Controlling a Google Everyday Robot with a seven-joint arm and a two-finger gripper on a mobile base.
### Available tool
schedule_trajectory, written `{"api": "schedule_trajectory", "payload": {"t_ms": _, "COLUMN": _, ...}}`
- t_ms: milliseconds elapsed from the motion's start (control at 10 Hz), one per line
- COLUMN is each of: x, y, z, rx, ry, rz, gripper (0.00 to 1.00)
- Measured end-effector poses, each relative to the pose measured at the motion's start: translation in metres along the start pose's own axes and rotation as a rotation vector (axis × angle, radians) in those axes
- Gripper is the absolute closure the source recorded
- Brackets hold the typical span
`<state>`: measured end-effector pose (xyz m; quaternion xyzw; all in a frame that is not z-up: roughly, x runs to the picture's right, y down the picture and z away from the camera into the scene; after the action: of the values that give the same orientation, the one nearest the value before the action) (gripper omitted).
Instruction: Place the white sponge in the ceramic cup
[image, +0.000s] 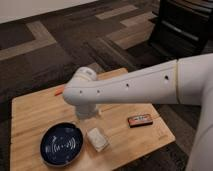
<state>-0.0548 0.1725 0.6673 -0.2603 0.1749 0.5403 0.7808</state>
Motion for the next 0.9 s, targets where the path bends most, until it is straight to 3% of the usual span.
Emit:
{"api": "schedule_trajectory", "payload": {"t_ms": 200, "x": 0.021, "y": -0.017, "z": 0.017, "rx": 0.031, "ry": 0.018, "rz": -0.152, "gripper": 0.35}}
{"api": "schedule_trajectory", "payload": {"t_ms": 300, "x": 0.025, "y": -0.019, "z": 0.019, "rx": 0.043, "ry": 0.025, "rz": -0.183, "gripper": 0.35}}
{"api": "schedule_trajectory", "payload": {"t_ms": 600, "x": 0.025, "y": -0.019, "z": 0.020, "rx": 0.044, "ry": 0.028, "rz": -0.188, "gripper": 0.35}}
{"api": "schedule_trajectory", "payload": {"t_ms": 900, "x": 0.028, "y": -0.009, "z": 0.044, "rx": 0.045, "ry": 0.003, "rz": -0.327, "gripper": 0.35}}
